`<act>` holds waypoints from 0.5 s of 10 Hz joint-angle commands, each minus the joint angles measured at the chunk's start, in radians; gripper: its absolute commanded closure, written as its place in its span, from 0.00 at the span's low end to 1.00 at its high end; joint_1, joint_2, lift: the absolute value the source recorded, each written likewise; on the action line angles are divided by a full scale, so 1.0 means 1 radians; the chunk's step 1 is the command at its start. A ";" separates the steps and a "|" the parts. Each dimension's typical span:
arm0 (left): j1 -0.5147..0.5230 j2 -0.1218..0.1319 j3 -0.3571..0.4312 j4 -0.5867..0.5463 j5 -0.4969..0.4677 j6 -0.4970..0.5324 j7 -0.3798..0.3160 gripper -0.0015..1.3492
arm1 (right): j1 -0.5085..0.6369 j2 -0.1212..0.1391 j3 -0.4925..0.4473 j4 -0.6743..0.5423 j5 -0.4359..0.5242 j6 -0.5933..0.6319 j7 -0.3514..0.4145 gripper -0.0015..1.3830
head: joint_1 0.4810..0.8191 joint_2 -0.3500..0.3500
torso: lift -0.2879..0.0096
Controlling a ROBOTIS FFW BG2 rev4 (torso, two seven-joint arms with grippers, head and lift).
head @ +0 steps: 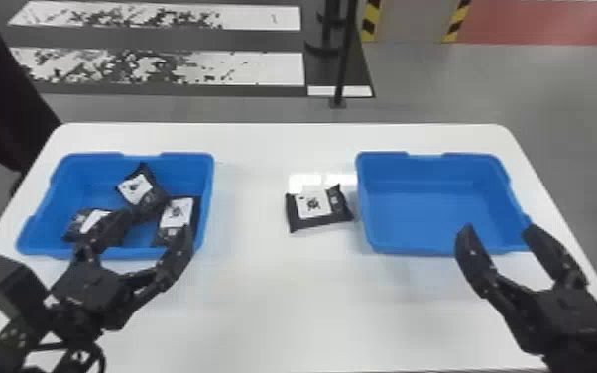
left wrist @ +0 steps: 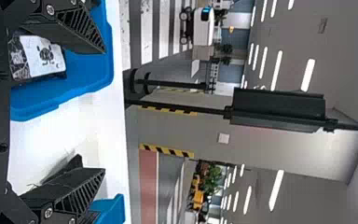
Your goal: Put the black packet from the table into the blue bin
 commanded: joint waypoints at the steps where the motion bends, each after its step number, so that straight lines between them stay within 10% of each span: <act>1: -0.080 0.002 -0.040 0.052 -0.046 0.019 -0.019 0.09 | -0.002 0.001 0.002 0.002 0.000 0.000 0.000 0.10 | 0.63 0.41 | 0.60; 5: -0.301 0.002 -0.188 0.219 -0.115 0.100 -0.093 0.09 | -0.014 0.001 0.014 0.017 -0.002 0.000 0.000 0.10 | 0.63 0.28 | 0.60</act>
